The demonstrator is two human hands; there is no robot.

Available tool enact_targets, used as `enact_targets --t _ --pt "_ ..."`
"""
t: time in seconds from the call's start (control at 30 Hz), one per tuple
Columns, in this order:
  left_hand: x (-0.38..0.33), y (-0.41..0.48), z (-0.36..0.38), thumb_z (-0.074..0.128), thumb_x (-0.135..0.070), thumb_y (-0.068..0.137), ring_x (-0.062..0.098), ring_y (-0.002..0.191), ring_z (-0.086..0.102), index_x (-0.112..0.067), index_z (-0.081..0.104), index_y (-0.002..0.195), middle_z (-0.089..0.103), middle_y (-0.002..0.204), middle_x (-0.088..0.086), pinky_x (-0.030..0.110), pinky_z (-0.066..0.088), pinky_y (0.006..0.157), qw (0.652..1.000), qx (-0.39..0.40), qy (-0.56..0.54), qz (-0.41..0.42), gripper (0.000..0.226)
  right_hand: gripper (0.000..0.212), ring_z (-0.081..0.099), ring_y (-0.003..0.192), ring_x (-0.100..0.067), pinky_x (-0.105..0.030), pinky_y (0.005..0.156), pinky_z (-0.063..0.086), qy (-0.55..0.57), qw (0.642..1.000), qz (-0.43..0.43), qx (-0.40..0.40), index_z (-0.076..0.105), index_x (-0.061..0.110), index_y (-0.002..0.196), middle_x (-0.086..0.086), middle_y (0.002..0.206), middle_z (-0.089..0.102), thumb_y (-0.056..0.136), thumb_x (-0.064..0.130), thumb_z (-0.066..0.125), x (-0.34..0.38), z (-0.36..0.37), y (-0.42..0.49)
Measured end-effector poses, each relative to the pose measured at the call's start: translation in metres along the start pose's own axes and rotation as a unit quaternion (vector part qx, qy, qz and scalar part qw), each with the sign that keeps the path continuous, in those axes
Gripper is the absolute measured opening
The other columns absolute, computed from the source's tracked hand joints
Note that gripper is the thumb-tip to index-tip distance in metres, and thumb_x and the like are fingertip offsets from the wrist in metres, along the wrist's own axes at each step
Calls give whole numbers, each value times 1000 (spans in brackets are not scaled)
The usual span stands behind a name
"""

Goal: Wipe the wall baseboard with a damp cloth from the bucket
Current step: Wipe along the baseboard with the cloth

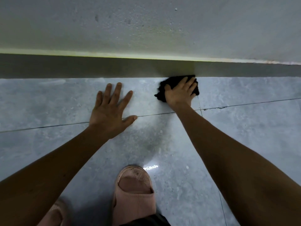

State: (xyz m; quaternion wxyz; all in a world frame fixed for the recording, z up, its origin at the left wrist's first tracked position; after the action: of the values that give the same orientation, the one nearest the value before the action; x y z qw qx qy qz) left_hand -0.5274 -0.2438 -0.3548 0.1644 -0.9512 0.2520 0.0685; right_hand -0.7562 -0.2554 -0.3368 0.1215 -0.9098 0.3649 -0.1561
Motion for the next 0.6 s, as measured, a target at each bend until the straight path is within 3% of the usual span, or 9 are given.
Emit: enact_targets --t 0.13,0.23,0.33,0.47,0.53,0.6 --pt "1 -2 0 16 -73 83 29 145 -21 -28 -15 150 -22 158 6 46 -7 118 1000 -17 0 -11 86 82 -17 143 -29 -46 116 -4 -56 992 -112 14 -7 4 151 -16 156 -18 95 50 32 21 22 -36" --pt "12 -7 -2 17 -77 78 29 145 -21 -21 -19 149 -25 157 6 46 -8 117 998 -27 -9 -57 97 82 -16 144 -28 -44 116 -3 -85 988 -129 5 -6 4 151 -15 157 -17 95 50 32 -4 21 -40" --pt "37 -20 -5 17 -79 76 30 145 -18 -17 -18 149 -22 158 7 47 -8 117 994 -37 -14 -99 102 80 -13 144 -31 -46 116 -1 -87 994 -68 -21 -4 2 151 -18 157 -14 96 48 33 -27 7 -22" --pt "54 -32 -4 16 -76 79 29 146 -14 -16 -14 150 -18 159 6 49 -4 118 993 -38 0 -109 98 81 -17 143 -31 -47 115 -3 -4 996 83 -21 -9 1 150 -17 156 -18 97 50 28 -21 -4 -4" --pt "55 -32 -4 13 -76 78 29 146 -15 -16 -13 150 -18 159 5 49 -5 117 994 -33 -4 -105 98 83 -18 143 -31 -48 115 -4 4 995 97 -17 -10 1 149 -17 156 -19 96 53 27 -1 1 -8" --pt "54 -31 -4 13 -76 77 29 146 -16 -16 -14 150 -18 159 5 49 -6 117 994 -32 -8 -105 98 84 -19 143 -31 -48 115 -4 -9 998 59 -10 -11 1 149 -17 155 -20 96 54 27 27 13 -20"
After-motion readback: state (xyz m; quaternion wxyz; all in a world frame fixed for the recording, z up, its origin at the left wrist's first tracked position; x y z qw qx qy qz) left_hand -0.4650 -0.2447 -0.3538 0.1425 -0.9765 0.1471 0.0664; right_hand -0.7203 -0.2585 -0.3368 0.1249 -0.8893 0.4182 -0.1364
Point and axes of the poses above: each hand's wrist, its own y-axis towards the middle knuckle, its own z-axis out of the palm, x = y × z, the point moved 6 cm from there along y, towards the middle knuckle
